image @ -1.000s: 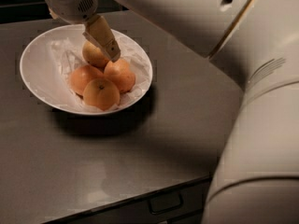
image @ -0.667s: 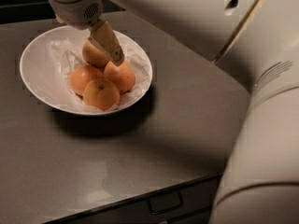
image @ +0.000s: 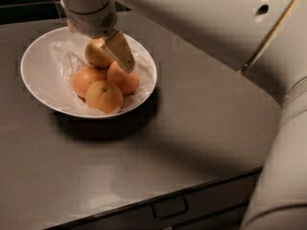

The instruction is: Pick orange from white bowl

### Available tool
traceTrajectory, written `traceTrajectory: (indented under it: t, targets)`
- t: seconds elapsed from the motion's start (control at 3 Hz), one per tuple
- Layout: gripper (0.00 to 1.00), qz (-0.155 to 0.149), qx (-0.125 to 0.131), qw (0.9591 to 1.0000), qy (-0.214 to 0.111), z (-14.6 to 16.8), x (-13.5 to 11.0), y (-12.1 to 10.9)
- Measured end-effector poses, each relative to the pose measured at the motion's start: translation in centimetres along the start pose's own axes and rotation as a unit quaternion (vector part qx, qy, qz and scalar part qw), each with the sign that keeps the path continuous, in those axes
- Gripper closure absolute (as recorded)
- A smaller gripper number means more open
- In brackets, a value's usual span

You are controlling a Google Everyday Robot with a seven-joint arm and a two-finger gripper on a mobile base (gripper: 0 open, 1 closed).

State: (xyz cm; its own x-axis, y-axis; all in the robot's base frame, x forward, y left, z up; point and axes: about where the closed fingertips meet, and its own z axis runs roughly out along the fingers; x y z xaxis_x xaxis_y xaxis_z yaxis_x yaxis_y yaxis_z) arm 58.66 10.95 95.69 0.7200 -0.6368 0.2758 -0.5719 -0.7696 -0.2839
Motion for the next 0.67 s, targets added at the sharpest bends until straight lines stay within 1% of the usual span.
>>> traceTrajectory:
  t: [0.33,0.67]
  targets:
    - [0.04,-0.029,0.005,0.9994,-0.02,0.38,-0.07,0.16]
    - [0.02,-0.059,0.006,0.9977,-0.033,0.4,0.09,0.16]
